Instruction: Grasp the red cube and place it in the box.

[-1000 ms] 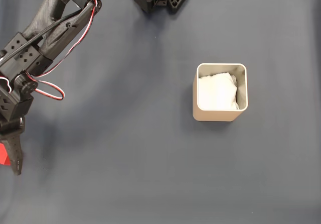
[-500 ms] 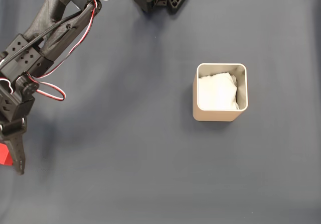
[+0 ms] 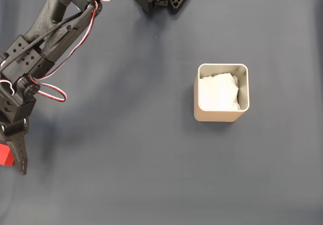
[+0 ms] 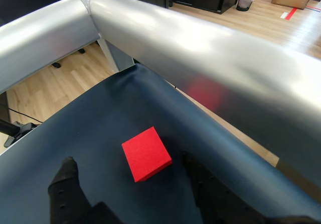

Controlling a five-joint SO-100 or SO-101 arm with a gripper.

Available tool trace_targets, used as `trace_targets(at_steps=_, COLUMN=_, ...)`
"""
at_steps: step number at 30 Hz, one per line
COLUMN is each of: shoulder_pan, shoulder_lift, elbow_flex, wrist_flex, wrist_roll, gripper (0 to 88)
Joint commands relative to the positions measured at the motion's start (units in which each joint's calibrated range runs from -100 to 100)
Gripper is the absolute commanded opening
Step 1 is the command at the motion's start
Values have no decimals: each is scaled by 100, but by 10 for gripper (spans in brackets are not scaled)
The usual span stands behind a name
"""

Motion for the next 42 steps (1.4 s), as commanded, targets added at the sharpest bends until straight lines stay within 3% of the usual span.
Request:
trace_targets(at_steps=1, shoulder_pan=-80, shoulder_lift=-113, elbow_flex=-168, wrist_flex=-105, wrist_roll=5, gripper=478)
trace_targets(at_steps=14, shoulder_pan=-151, shoulder_lift=-200, elbow_flex=-113, wrist_flex=-203, wrist_roll=-34, gripper=438)
trace_targets(at_steps=20, shoulder_pan=-179, shoulder_lift=-234, elbow_flex=-86, wrist_flex=-212, wrist_roll=5, gripper=330)
trace_targets(at_steps=26, shoulder_pan=-208, shoulder_lift=-295, elbow_flex=-67, wrist_flex=18, wrist_roll=220, gripper=134)
trace_targets(at_steps=30, shoulder_pan=-222, shoulder_lift=-338, elbow_flex=-67, wrist_flex=273, wrist_roll=352, gripper=50)
trace_targets(at_steps=42, shoulder_pan=-236, shoulder_lift=-442, elbow_flex=-67, wrist_flex=552, wrist_roll=386, gripper=4)
